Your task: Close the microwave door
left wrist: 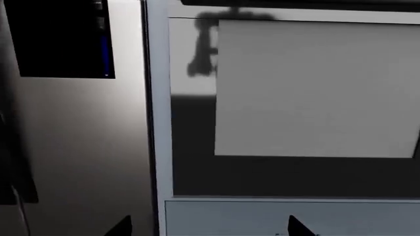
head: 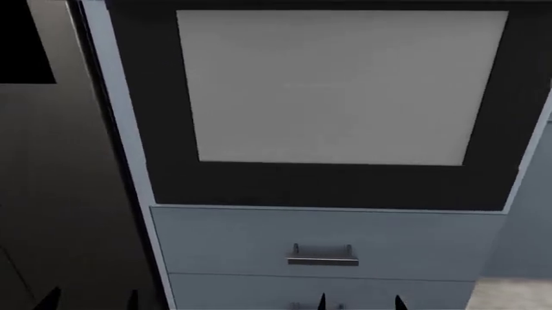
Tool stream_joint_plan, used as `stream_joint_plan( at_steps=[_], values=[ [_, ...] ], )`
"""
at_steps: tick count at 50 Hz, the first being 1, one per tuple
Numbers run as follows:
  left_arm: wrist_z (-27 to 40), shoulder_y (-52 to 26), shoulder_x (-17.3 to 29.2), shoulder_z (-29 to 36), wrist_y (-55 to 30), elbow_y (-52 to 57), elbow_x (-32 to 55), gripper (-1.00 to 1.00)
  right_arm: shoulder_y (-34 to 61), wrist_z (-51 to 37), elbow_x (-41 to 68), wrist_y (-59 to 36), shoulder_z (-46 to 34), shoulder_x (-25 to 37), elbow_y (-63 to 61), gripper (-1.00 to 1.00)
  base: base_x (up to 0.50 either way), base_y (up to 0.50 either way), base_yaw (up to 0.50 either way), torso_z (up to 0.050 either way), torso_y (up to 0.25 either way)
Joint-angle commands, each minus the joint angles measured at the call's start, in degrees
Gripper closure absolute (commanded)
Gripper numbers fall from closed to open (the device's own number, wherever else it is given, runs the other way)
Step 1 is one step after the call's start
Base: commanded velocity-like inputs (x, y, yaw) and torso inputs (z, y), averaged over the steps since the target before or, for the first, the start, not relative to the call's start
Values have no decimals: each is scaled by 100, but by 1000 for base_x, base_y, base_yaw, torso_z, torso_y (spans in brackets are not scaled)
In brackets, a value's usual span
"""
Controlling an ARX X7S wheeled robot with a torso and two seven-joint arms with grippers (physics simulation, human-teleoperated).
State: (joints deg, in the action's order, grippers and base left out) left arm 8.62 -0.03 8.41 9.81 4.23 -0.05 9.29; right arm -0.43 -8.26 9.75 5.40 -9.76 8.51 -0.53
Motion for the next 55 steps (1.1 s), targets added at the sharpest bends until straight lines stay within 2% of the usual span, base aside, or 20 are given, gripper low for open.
stream_joint_plan(
  at_steps=[1, 55],
  values=[
    [47, 1, 36, 45, -2, 18, 37, -100, 5, -42, 40, 14, -47, 40, 5, -100, 0, 500, 0, 0, 0],
    [209, -34, 188, 222, 117, -57, 181, -100, 43, -233, 154, 27, -242, 192, 20, -100, 0, 500, 0, 0, 0]
  ],
)
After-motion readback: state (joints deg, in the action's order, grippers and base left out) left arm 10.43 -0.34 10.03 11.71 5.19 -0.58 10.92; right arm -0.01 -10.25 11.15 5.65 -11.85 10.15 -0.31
